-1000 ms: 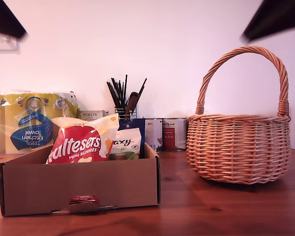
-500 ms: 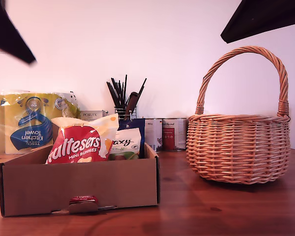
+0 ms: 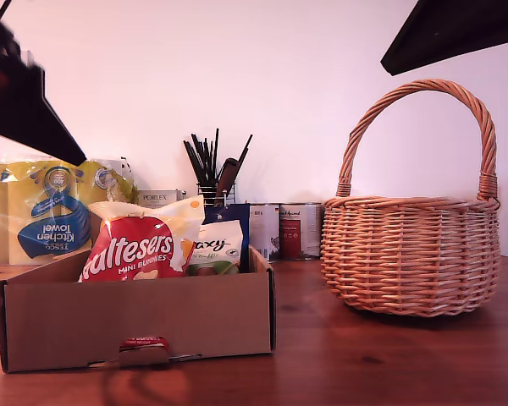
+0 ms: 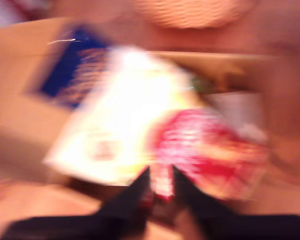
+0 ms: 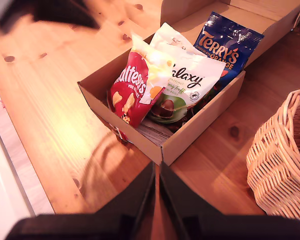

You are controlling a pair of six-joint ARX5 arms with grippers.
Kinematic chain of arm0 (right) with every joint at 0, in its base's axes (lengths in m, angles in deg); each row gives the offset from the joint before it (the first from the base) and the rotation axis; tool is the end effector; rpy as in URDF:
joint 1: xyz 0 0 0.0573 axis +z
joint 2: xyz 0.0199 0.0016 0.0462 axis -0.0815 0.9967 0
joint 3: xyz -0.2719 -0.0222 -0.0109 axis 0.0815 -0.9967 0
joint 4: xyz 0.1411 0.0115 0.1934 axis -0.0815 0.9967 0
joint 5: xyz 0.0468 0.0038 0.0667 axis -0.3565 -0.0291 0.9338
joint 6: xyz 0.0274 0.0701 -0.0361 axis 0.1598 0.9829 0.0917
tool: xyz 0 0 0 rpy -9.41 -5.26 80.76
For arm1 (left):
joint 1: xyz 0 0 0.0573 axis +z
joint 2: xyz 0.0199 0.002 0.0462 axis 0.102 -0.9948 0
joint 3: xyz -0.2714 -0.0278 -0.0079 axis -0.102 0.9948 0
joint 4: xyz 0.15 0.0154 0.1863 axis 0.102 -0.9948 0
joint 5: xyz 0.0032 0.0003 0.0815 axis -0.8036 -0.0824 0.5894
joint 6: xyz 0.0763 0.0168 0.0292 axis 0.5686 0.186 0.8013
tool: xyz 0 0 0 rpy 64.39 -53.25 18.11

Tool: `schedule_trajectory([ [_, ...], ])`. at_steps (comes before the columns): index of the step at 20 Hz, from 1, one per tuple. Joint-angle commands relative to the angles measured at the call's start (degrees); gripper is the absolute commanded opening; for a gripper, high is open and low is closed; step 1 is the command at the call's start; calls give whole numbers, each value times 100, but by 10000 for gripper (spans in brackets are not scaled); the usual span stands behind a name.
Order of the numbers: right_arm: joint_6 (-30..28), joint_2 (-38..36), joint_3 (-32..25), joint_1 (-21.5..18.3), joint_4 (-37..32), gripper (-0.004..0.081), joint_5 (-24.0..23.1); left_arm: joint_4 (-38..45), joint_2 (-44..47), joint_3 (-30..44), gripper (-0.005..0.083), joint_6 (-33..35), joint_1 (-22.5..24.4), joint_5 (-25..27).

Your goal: Move the bags of Easter eggs from the cardboard box on the left into the woven basket on the right side.

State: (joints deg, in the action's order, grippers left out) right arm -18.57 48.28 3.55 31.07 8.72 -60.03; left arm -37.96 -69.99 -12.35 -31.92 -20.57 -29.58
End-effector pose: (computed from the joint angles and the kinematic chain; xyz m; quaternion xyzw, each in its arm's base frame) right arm 0.1363 0.1205 0.2650 -0.1079 0.2471 0.4297 0.8618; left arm 0.2410 -0.0907 0.2413 0.2981 0.2242 -0.4048 0.8348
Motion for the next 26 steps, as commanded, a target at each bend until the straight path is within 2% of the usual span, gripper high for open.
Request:
schedule_trajectory([
  [1,-57,31,42,28,-44,-12,22,341,-236,55,490,-33,33,-109],
  [7,-138,87,42,28,-59,-12,20,979,-1233,42,495,20,190,-286],
  [14,-138,341,42,28,-61,-12,24,778,-1849,22,478,-79,332,-1025],
  [17,-142,378,42,28,-66,-12,24,575,-1919,22,478,-313,195,-1335],
  [21,-155,378,42,28,-61,-12,24,94,-1945,22,477,-514,-85,-1497],
  [26,-181,378,42,28,-61,-12,26,-22,-2100,22,477,-636,-413,-1521],
])
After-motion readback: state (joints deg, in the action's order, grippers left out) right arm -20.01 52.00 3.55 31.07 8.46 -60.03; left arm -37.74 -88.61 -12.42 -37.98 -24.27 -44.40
